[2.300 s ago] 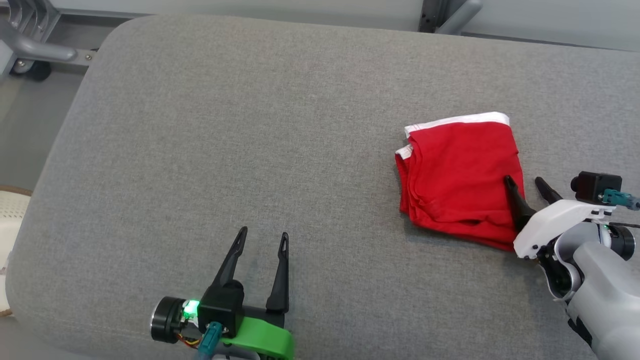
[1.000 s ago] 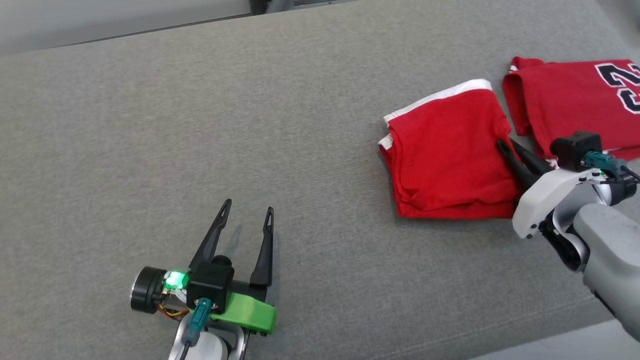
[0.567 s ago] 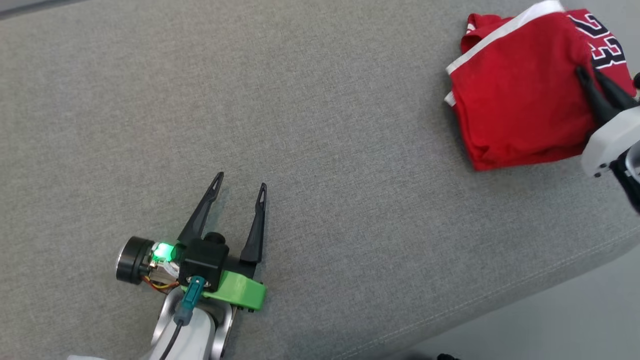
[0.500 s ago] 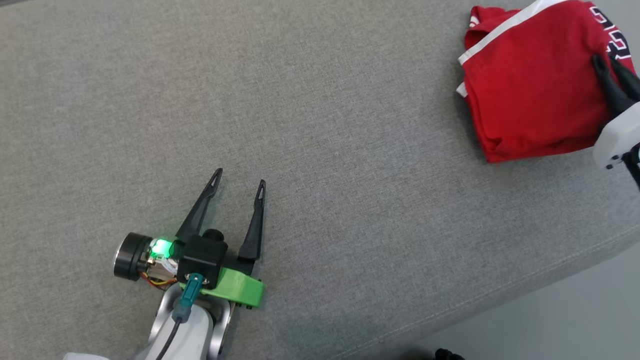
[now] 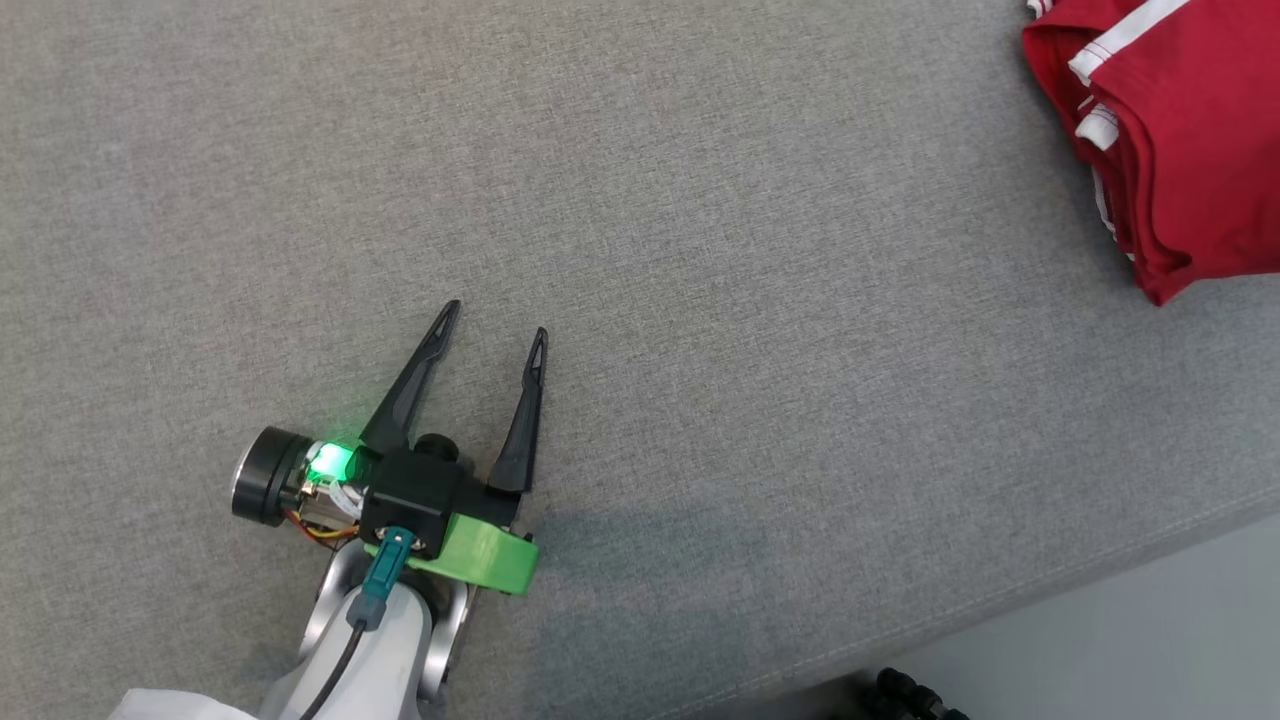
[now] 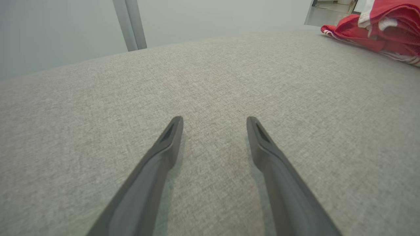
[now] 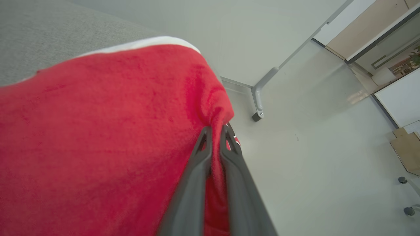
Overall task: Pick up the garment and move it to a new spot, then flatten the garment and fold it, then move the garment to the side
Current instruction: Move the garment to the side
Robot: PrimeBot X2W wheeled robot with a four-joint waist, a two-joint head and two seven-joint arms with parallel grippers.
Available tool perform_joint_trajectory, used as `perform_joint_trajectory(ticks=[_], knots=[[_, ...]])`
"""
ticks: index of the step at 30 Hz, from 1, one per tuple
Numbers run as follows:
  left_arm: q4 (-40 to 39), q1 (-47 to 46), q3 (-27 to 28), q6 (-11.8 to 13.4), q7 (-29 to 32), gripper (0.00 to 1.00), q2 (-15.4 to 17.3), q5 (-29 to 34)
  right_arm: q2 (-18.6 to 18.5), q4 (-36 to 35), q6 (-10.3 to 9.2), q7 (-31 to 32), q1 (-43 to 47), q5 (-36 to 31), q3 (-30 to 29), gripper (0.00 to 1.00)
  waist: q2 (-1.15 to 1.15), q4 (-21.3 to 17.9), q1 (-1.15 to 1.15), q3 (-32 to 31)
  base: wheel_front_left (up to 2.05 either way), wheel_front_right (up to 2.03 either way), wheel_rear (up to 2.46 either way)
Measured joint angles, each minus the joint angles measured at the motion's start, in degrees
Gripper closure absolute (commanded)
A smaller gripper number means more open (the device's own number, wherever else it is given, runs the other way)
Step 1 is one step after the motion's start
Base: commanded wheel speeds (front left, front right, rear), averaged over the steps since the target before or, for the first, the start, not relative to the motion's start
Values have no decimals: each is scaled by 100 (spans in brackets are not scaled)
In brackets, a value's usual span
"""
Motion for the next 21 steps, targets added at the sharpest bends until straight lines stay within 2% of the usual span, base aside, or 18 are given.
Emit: perform_joint_trajectory(ticks=[3, 4, 6, 7, 8, 12, 15, 21], knots=[[-2, -37, -19, 0, 0, 0, 4, 1, 7, 191, 0, -1, -4, -204, -270, 100, 0, 47, 0, 45, 0, 0, 0], [-2, -53, -29, 0, 0, 0, 8, 2, 15, 294, 0, -1, -6, -247, -370, 88, 0, 62, 0, 57, 0, 0, 0], [-1, -77, -42, 0, 0, 0, 14, 2, 77, 568, 0, 0, -9, -385, -515, 51, 0, 91, 0, 72, 0, 0, 0], [4, -88, -48, 0, 0, 0, 18, 2, 121, 687, 0, -1, -9, -470, -597, 7, 0, 104, 0, 74, 0, 0, 0], [5, -93, -54, 0, 0, 0, 20, 2, 148, 823, 0, -1, -19, -572, -694, 0, 0, 116, 0, 72, 0, 0, 0], [30, -118, -74, 1, 0, 0, 22, 2, 223, 1111, -1, -1, -60, -857, -1098, 0, 0, 141, 0, 21, 0, 0, 0], [71, -113, -90, 11, 1, 0, 15, -3, 472, 1105, -1, -1, -8, -1156, -1363, 0, 0, 159, 0, -77, 0, 0, 0], [110, 94, -108, 68, 7, 0, -74, -141, 1213, 249, -1, 0, 578, -1269, -1806, 0, 0, 199, 0, -418, 0, 0, 0]])
